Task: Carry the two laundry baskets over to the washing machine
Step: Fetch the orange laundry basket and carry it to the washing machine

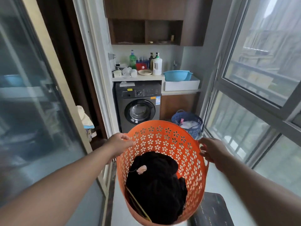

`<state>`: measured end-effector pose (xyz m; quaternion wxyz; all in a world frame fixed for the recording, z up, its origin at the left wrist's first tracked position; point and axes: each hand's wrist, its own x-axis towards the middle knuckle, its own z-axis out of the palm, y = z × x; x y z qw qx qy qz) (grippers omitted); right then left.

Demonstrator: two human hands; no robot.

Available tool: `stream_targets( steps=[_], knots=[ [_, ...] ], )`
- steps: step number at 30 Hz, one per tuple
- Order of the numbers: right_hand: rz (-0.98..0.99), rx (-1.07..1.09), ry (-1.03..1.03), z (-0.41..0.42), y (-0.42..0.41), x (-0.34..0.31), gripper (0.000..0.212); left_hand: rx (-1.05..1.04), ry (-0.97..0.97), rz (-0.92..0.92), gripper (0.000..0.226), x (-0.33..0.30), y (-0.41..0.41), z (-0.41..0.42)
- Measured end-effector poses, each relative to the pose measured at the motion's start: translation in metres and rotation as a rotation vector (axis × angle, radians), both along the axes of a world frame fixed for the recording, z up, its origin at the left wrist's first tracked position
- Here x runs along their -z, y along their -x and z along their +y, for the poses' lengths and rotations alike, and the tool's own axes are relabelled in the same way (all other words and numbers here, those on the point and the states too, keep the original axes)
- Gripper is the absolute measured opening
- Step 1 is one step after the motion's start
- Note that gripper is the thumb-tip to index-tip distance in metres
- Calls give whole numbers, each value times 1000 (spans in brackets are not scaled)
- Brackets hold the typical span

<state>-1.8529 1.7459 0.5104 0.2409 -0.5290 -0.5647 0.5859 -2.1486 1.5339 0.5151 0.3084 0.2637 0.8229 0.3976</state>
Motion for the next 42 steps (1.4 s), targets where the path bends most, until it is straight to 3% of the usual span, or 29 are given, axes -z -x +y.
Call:
stream_targets(
  steps=[9, 21, 27, 34, 38, 42],
  knots=[
    [10, 57, 114, 192, 150, 74, 17, -33, 77, 65, 32, 45, 143, 185],
    [-232, -4, 218, 410, 303, 118, 27, 62, 231, 99, 46, 80, 318, 437],
    [-264, 130, 283, 494, 376, 165, 25, 201, 259, 97, 42, 138, 409, 580],
    [-390, 304, 549, 561, 466, 234, 35, 441, 423, 22, 36, 222, 507, 730],
    [-400, 363, 711, 582, 506, 295, 30, 542, 515, 26, 20, 288, 538, 803],
    [-338, 433, 825, 592, 535, 357, 33, 628, 571, 41, 33, 341, 552, 855]
  ],
)
